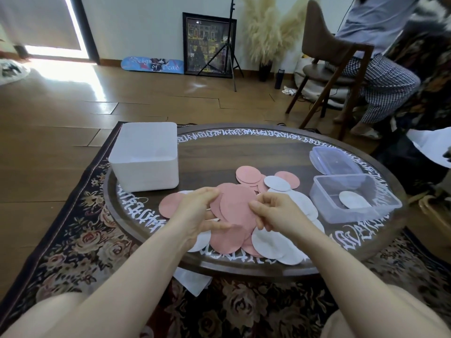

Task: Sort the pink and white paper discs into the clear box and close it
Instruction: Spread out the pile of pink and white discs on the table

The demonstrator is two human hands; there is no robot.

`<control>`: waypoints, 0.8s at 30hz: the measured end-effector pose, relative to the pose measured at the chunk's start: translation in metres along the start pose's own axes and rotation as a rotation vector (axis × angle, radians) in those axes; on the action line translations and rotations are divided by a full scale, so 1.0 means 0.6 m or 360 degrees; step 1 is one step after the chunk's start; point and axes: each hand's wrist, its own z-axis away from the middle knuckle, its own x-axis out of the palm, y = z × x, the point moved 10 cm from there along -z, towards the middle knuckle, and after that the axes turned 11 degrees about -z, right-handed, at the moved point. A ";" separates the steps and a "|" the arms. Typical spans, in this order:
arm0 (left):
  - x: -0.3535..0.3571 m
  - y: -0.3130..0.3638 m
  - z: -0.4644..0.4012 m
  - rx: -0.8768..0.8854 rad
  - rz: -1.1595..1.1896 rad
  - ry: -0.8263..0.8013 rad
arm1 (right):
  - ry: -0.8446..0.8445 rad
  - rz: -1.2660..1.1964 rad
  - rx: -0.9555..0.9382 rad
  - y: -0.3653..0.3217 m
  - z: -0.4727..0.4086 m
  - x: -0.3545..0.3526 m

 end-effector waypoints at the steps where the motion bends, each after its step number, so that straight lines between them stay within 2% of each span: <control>1: 0.003 0.004 -0.002 0.0018 0.0003 -0.0011 | 0.0028 -0.0006 -0.0014 -0.002 -0.003 -0.002; 4: 0.010 0.014 -0.002 0.0092 -0.0044 -0.0028 | 0.0078 -0.0062 -0.0093 -0.011 -0.010 -0.006; 9: -0.020 0.023 -0.005 0.0156 -0.0066 0.0219 | 0.0070 0.0135 -0.0382 -0.028 -0.017 -0.003; 11: -0.044 0.027 -0.011 0.0138 0.0006 0.0334 | -0.0071 0.0393 -0.0628 -0.043 -0.011 0.011; 14: -0.066 0.031 -0.020 0.0105 0.0033 0.0367 | -0.0446 0.0868 -0.0927 -0.036 0.007 0.054; 18: -0.069 0.031 -0.029 0.0093 0.0067 0.0321 | -0.0695 0.1149 -0.0872 0.001 0.017 0.081; 24: -0.064 0.009 -0.037 -0.0008 0.0076 0.0330 | -0.0596 0.1280 -0.0945 -0.007 0.027 0.085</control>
